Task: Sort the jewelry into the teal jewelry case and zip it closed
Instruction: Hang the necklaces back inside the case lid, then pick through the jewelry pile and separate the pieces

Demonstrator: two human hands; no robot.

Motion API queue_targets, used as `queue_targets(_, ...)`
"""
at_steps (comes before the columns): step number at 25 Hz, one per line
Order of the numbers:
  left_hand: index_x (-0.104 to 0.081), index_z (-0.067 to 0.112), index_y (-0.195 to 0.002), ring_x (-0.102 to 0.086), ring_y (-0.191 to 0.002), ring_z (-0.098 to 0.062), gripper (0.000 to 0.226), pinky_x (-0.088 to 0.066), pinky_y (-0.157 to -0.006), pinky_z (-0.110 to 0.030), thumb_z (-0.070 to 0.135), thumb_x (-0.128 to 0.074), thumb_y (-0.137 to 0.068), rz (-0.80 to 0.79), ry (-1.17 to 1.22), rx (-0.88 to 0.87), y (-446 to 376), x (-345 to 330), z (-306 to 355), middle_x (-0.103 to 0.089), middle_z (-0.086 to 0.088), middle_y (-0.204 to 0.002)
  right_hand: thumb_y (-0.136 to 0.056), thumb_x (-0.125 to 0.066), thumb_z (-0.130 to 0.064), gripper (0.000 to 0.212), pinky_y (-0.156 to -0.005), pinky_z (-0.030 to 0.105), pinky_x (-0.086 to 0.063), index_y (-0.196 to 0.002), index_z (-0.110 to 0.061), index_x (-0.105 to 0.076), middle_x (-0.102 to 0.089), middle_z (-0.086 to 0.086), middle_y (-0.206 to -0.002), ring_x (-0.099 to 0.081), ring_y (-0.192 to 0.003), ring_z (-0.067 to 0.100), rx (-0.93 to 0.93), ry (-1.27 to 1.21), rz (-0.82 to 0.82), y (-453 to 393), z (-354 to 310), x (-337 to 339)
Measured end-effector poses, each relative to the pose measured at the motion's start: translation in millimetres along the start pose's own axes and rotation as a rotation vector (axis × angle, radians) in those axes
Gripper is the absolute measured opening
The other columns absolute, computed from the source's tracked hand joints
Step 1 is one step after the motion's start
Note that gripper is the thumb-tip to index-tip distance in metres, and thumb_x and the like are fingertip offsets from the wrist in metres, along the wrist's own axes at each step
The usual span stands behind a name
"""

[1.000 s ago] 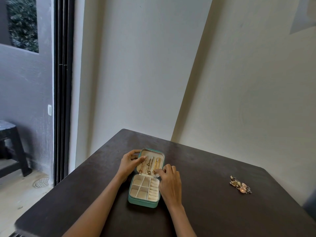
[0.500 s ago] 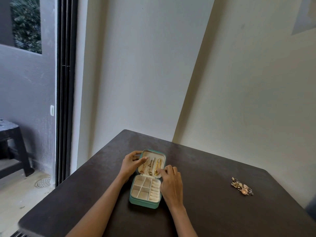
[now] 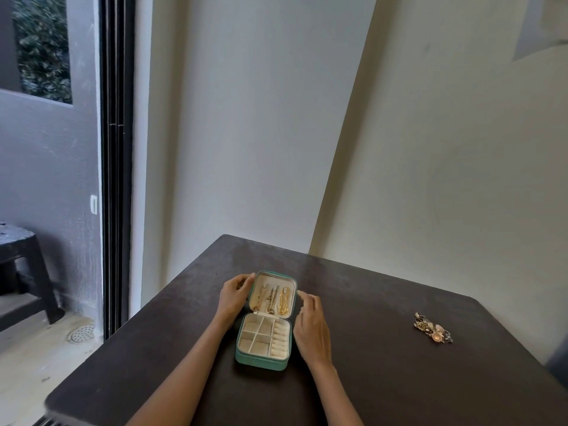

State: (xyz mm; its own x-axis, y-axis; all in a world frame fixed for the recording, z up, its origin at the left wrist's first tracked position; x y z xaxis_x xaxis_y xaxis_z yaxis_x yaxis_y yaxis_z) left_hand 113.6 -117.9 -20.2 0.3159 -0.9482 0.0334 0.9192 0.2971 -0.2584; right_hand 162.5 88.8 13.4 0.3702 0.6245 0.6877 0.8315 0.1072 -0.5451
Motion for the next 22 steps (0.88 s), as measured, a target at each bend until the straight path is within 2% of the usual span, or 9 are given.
queue_targets(3, -0.066, 0.008, -0.104, -0.059, -0.060, -0.015, 0.036, -0.048, -0.049, -0.021, 0.030, -0.039, -0.100, 0.064, 0.057, 0.069, 10.4, 5.0, -2.2, -0.068, -0.006, -0.092, -0.100, -0.036, -0.016, 0.037, -0.090, 0.013, -0.033, -0.136, -0.018, -0.046, -0.046, -0.007, -0.132, -0.044, -0.113, 0.000, -0.184, -0.271, -0.181, 3.0, 19.5, -17.5)
queue_targets(6, -0.062, 0.004, -0.107, -0.060, -0.066, -0.018, 0.041, -0.049, -0.053, -0.022, 0.033, -0.033, -0.101, 0.058, 0.073, 0.123, 25.6, 6.9, -0.9, -0.065, -0.010, -0.093, -0.101, -0.036, -0.020, 0.036, -0.093, 0.019, -0.033, -0.134, -0.016, -0.049, -0.047, -0.003, -0.131, -0.047, -0.121, 0.009, -0.214, -0.318, -0.261, 10.9, 15.2, -23.9)
queue_targets(10, -0.057, 0.007, -0.110, -0.062, -0.081, -0.023, 0.037, -0.050, -0.063, -0.027, 0.034, -0.033, -0.101, 0.045, 0.153, 0.155, 37.6, 4.0, 4.4, -0.063, -0.014, -0.099, -0.101, -0.036, -0.027, 0.037, -0.106, 0.033, -0.034, -0.134, -0.020, -0.051, -0.043, -0.003, -0.131, -0.043, -0.125, 0.014, -0.199, -0.210, -0.330, 13.7, 11.9, -30.3)
queue_targets(14, -0.056, 0.013, -0.103, -0.061, -0.087, -0.022, 0.031, -0.050, -0.070, -0.029, 0.036, -0.037, -0.099, 0.033, 0.137, 0.175, 43.4, 0.7, 3.9, -0.062, -0.012, -0.103, -0.100, -0.034, -0.027, 0.037, -0.107, 0.036, -0.034, -0.125, -0.021, -0.060, -0.042, -0.002, -0.129, -0.039, -0.122, 0.016, -0.157, -0.075, -0.398, 7.1, 11.2, -33.7)
queue_targets(17, -0.053, 0.013, -0.105, -0.060, -0.091, -0.024, 0.032, -0.049, -0.076, -0.033, 0.039, -0.034, -0.100, 0.001, 0.111, 0.198, 42.7, -1.4, 4.0, -0.060, -0.010, -0.103, -0.099, -0.035, -0.027, 0.036, -0.107, 0.035, -0.033, -0.122, -0.020, -0.061, -0.042, -0.001, -0.130, -0.038, -0.121, 0.018, -0.143, -0.039, -0.424, 4.0, 11.0, -32.4)
queue_targets(20, -0.052, 0.014, -0.101, -0.052, -0.087, -0.021, 0.034, -0.045, -0.076, -0.035, 0.042, -0.032, -0.099, 0.019, 0.052, 0.201, 36.2, 6.6, 15.9, -0.056, -0.004, -0.097, -0.100, -0.035, -0.028, 0.035, -0.106, 0.033, -0.032, -0.128, -0.019, -0.054, -0.041, 0.001, -0.133, -0.036, -0.124, 0.020, -0.173, -0.074, -0.387, 0.5, 11.7, -19.8)
queue_targets(22, -0.052, 0.014, -0.097, -0.049, -0.087, -0.020, 0.031, -0.043, -0.083, -0.039, 0.039, -0.034, -0.099, 0.039, 0.003, 0.139, 28.3, 7.2, 40.0, -0.056, -0.005, -0.096, -0.100, -0.034, -0.028, 0.036, -0.105, 0.033, -0.032, -0.128, -0.019, -0.054, -0.042, 0.003, -0.133, -0.037, -0.124, 0.020, -0.195, -0.102, -0.333, -3.5, 11.9, -3.5)
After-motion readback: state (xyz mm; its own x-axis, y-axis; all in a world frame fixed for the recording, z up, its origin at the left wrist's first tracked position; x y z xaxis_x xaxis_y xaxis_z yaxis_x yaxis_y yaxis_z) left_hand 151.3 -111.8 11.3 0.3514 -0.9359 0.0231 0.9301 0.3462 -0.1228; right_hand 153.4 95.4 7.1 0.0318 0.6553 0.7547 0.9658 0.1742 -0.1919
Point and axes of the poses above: each hand's wrist, its own y-axis away from the middle knuckle, its own x-axis out of the back of the hand, z = x × y, the point moved 10 cm from there along -y, towards the middle knuckle
